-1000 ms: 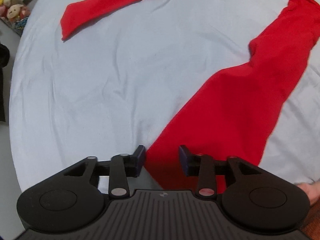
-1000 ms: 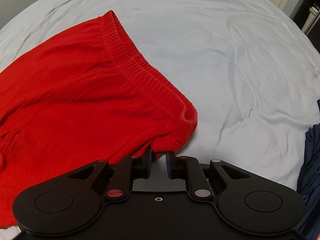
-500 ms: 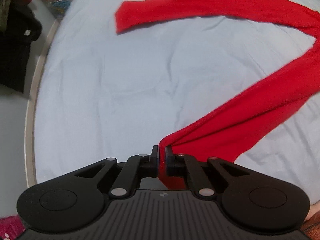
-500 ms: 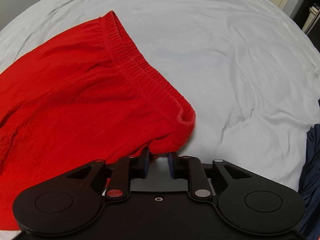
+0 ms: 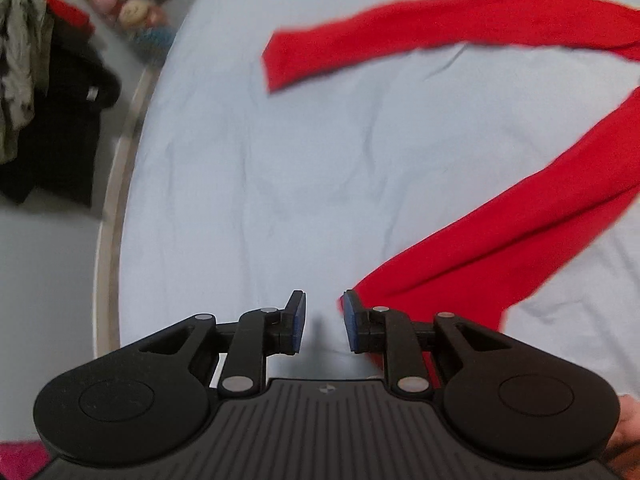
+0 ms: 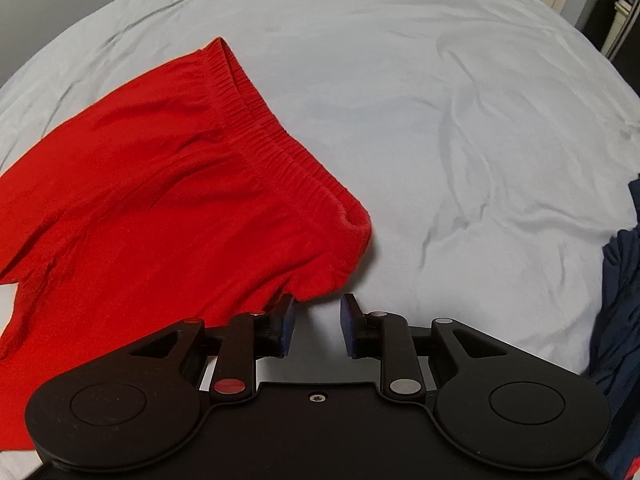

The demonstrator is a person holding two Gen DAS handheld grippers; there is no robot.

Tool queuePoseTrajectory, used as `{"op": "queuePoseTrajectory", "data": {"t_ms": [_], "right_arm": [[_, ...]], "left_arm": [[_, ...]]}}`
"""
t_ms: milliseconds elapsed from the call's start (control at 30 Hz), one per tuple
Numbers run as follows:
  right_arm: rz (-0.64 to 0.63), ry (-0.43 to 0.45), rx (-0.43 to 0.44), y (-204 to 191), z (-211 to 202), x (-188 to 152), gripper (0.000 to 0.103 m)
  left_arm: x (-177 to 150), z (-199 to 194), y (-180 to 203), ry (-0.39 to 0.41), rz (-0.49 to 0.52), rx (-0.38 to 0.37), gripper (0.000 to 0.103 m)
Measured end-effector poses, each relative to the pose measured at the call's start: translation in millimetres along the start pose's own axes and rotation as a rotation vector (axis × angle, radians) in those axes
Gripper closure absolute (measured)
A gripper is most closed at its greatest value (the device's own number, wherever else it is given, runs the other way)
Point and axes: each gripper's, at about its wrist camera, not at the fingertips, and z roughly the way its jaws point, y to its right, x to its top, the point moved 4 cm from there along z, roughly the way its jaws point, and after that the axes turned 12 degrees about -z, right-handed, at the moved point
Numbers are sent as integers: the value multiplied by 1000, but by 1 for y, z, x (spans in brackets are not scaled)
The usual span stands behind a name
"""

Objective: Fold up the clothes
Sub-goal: 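Open both grippers and release the red trousers onto the bed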

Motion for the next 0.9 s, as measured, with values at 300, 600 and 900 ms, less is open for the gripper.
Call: {"op": "queuePoseTrajectory", "data": {"t_ms": [300, 600, 900], "right_arm": [[2, 28, 36, -9, -23, -11, 79], [22, 31, 37, -9, -26, -15, 79], [21, 11, 35, -11, -15, -16, 79]], "left_arm": [[-24, -7, 88, -7, 298, -96, 83], [-53, 9, 116, -48, 408, -74, 83], [-69, 15, 121, -8, 507, -71, 83]]}}
